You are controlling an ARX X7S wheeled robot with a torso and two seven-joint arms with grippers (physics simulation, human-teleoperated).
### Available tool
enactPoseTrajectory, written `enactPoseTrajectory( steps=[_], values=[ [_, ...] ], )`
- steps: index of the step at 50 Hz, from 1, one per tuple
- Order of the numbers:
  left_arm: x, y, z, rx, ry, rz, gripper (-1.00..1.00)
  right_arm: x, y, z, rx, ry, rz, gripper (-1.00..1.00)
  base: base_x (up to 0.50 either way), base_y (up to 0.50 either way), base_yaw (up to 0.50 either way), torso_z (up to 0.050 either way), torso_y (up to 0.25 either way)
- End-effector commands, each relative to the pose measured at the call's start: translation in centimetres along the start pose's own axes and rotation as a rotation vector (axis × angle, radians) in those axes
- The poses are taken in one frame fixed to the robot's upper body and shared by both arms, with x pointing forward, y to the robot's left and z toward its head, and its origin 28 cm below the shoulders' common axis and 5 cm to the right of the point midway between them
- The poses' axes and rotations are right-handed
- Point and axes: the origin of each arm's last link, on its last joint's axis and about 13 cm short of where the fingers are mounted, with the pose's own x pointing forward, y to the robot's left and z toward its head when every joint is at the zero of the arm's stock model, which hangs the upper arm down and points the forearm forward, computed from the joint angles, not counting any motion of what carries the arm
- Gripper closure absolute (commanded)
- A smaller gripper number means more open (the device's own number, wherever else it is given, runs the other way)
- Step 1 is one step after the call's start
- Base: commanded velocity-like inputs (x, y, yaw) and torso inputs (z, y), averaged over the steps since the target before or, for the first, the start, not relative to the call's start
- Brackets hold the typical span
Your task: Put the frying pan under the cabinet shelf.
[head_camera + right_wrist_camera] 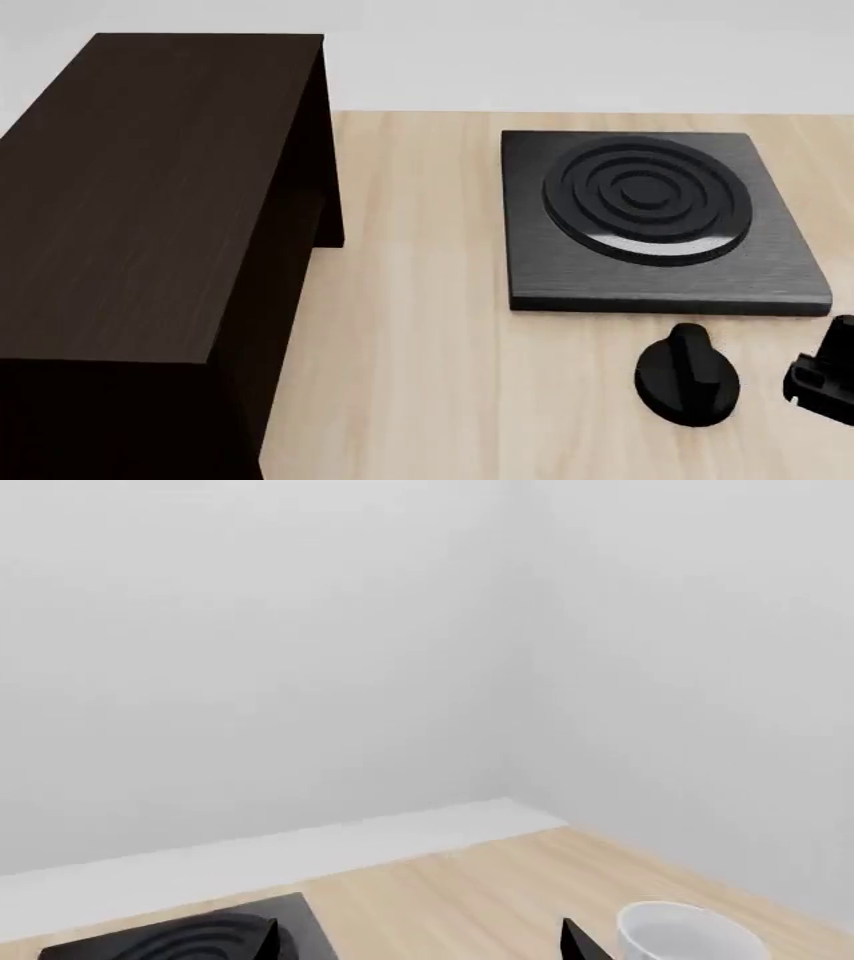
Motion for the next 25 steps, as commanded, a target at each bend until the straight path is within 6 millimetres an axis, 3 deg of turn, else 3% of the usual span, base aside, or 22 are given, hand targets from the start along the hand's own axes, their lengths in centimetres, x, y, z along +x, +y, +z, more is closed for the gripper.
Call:
enactPoseTrajectory(
  steps=[1, 25],
  values=[
    [0.1, -0.1, -0.2, -0.006, 0.002, -0.005, -1.00, 0.1, -2.4, -0.8, -0.046, 0.088, -0.118, -1.00, 0.00, 0.00, 0.00, 0.000, 0.000],
    [0.6, -0.4, -0.5, -0.008, 0.001, -0.020, -1.00, 0.4, -5.4, -4.2, -0.079, 0.273, -0.234, -1.00, 0.00, 0.00, 0.00, 0.000, 0.000]
  ],
)
